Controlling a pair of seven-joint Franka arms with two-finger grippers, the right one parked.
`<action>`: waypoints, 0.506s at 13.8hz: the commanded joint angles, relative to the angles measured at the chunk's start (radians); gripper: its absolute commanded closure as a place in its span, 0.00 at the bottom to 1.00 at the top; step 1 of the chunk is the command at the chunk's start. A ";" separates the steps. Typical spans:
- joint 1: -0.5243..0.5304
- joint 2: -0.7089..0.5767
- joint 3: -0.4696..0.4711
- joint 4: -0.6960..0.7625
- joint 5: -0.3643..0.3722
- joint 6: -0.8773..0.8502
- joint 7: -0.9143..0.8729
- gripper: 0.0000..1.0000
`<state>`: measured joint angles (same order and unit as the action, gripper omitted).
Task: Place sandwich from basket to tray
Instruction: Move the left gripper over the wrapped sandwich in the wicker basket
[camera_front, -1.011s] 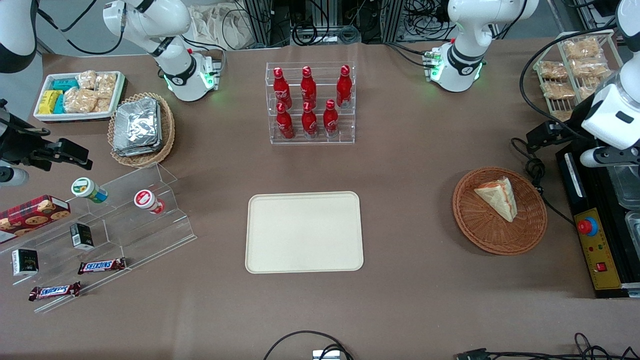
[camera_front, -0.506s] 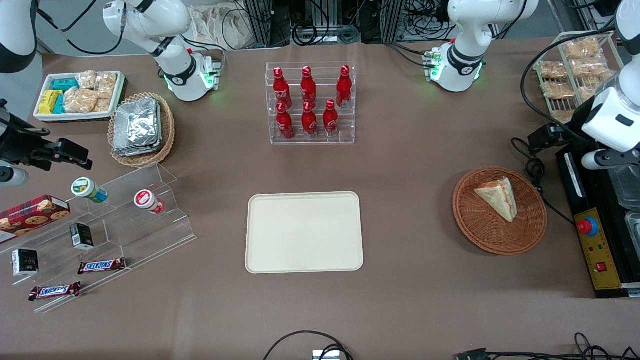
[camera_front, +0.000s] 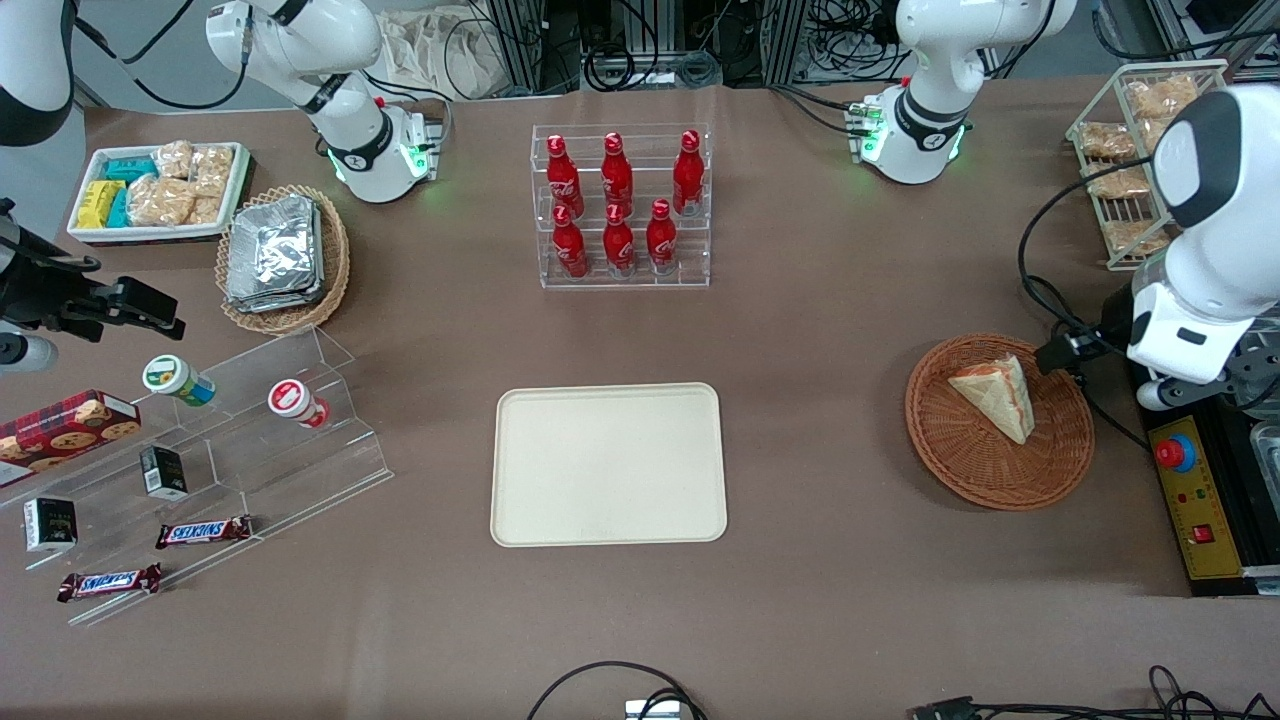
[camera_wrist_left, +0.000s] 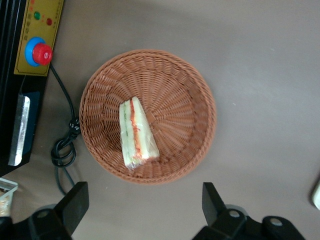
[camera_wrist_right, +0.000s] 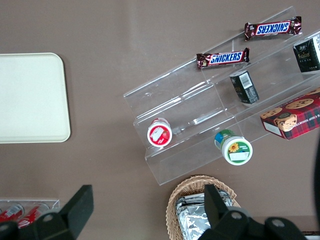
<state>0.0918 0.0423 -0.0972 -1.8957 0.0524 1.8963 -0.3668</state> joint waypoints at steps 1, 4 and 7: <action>0.022 -0.068 -0.007 -0.170 0.009 0.142 -0.075 0.00; 0.064 -0.067 -0.007 -0.299 0.007 0.301 -0.112 0.00; 0.072 -0.044 -0.007 -0.344 0.006 0.383 -0.176 0.00</action>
<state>0.1577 0.0198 -0.0966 -2.1965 0.0525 2.2373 -0.4912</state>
